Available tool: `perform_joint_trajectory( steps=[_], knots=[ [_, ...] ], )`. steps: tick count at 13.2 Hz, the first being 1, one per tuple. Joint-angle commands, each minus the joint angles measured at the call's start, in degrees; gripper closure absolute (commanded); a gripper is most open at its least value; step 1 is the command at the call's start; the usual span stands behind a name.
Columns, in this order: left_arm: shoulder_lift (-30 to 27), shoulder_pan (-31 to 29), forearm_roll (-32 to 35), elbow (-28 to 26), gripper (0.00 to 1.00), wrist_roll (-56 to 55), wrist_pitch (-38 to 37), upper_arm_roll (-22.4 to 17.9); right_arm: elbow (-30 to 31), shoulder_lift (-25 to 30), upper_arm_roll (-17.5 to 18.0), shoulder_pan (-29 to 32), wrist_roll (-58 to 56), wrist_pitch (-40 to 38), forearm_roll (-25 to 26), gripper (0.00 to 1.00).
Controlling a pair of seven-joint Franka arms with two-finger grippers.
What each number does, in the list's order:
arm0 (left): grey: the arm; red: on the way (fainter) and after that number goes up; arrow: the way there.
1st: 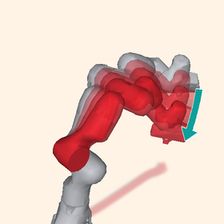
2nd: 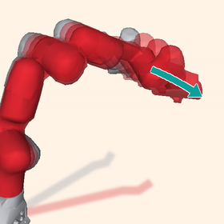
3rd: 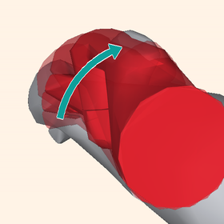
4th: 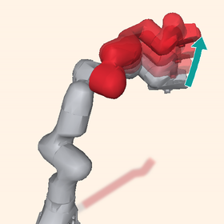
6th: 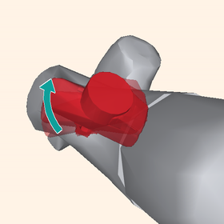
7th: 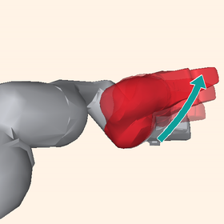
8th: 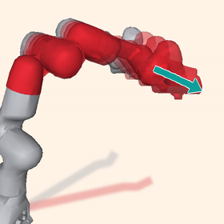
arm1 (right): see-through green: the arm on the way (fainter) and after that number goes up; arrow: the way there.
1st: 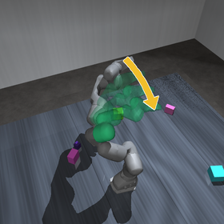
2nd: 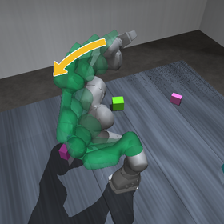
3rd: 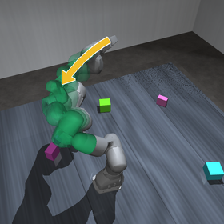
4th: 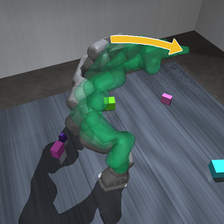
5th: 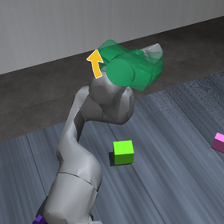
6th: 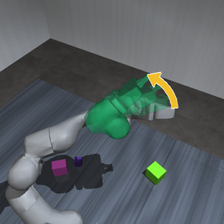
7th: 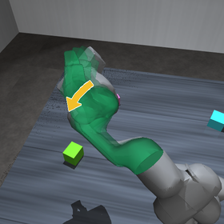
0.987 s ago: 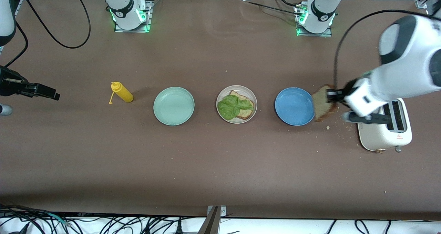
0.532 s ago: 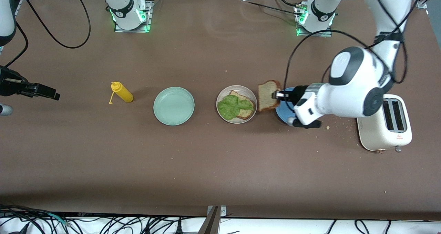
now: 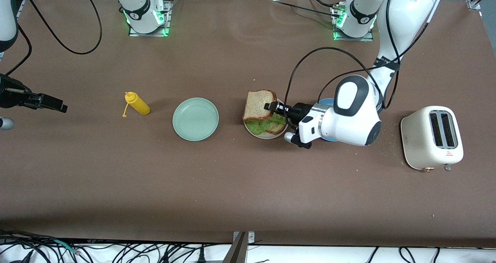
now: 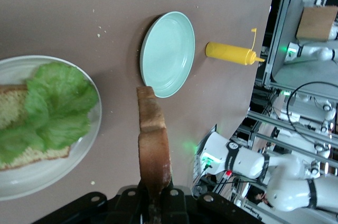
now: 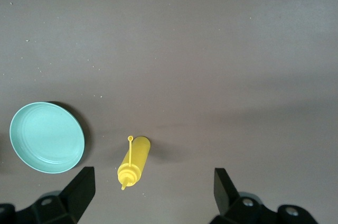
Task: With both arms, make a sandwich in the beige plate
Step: 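Lay the bread slice on the lettuce and open the left gripper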
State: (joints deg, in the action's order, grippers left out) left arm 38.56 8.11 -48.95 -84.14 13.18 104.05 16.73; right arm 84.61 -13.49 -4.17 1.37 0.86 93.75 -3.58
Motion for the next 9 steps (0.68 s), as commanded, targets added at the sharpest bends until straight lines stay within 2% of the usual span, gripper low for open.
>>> perform_joint_trajectory(
  steps=[1,5,8,9],
  knots=[
    [3.1,-1.1,-2.7,-0.7,1.0,11.3,-0.1,-0.1,1.6,1.8,0.0,0.2,-1.0,-0.1,0.8,0.01],
    [4.9,-2.3,-7.4,-4.5,1.0,23.4,-0.2,-0.2,1.6,1.8,0.0,0.2,-1.0,-0.1,0.8,0.01],
    [5.9,-3.9,-6.5,-5.5,0.99,27.9,-0.3,-0.6,1.6,1.8,0.0,0.2,-1.0,-0.1,0.8,0.01],
    [6.3,-4.0,-6.5,-5.5,0.89,27.9,-0.3,-1.0,1.6,1.8,0.0,0.2,-1.0,-0.1,0.8,0.01]
  ],
)
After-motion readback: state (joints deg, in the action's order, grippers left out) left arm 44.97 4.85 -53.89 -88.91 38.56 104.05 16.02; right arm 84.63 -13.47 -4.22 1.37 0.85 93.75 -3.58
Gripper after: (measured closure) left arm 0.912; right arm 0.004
